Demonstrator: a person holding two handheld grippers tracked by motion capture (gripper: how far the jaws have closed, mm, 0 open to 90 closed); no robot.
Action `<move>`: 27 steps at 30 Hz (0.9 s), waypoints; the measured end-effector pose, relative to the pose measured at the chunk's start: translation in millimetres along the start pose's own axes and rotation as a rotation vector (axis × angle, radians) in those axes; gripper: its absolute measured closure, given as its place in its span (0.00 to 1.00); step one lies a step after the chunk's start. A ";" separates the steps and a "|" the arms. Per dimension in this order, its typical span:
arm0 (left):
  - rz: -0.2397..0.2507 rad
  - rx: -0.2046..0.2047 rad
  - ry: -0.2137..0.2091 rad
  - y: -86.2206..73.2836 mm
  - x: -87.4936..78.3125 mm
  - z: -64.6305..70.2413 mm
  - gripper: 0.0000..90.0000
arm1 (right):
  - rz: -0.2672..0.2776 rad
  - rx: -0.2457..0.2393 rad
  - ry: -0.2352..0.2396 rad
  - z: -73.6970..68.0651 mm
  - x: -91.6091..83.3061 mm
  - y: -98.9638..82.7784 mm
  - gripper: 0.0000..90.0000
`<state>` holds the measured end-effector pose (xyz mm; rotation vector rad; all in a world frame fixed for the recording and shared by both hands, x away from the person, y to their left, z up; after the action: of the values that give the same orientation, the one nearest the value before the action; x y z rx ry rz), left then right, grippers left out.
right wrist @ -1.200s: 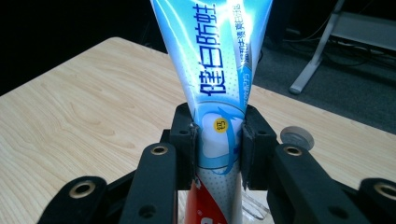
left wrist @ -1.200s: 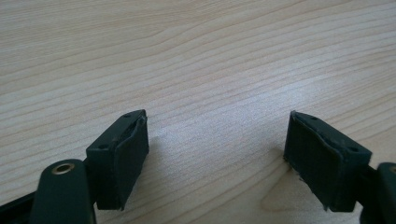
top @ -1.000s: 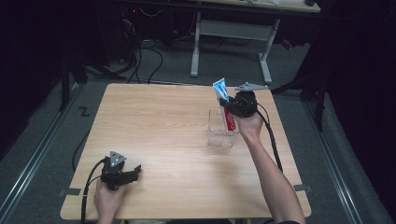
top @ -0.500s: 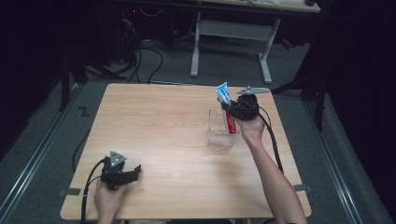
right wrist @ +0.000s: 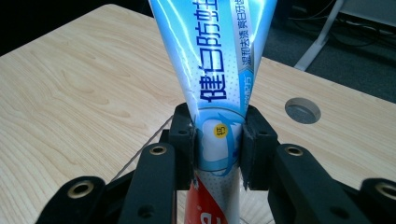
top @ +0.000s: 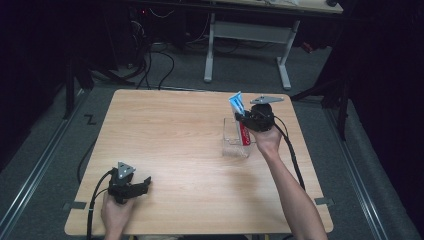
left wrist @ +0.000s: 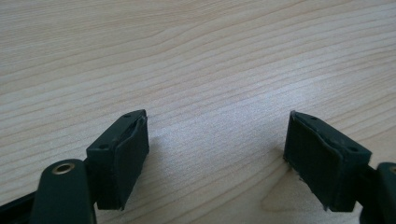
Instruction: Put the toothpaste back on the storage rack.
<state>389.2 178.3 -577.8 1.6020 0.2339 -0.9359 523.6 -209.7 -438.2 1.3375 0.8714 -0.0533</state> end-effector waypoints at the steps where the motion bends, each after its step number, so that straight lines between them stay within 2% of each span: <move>1: 0.000 0.000 0.000 0.0 0.0 0.0 0.25 | -0.003 -0.004 0.000 0.4 0.2 -1.0 0.78; 7: 0.000 0.000 0.000 0.0 0.0 0.0 0.25 | -0.016 0.016 -0.001 3.4 0.6 -8.9 0.78; 12: 0.000 0.000 0.000 0.1 0.1 0.0 0.25 | -0.023 0.013 -0.001 4.2 0.5 -12.9 0.77; 16: 0.000 0.000 0.000 0.1 0.1 0.0 0.25 | -0.026 -0.008 -0.003 2.2 0.6 -14.2 0.77; 19: 0.000 0.000 0.000 0.1 0.1 0.0 0.25 | -0.030 -0.006 0.000 1.2 1.4 -16.4 0.77; 20: 0.000 0.000 0.000 0.1 0.1 0.0 0.25 | -0.034 0.008 0.006 1.7 2.3 -18.9 0.77; 27: 0.000 0.000 0.000 0.1 0.1 0.0 0.25 | -0.044 0.008 0.004 3.4 3.2 -25.8 0.77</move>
<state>389.3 178.2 -577.8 1.6020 0.2339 -0.9358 514.6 -218.4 -461.2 1.3258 0.9050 -0.0885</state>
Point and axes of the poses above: each handheld gripper's, and its own axes: x roughly forward along the jaws, y roughly out of its top, z roughly to its right, the point moved 6 cm from there along x, roughly forward along the jaws, and after that the axes turned 1 degree about -y, right-handed, at the moved point
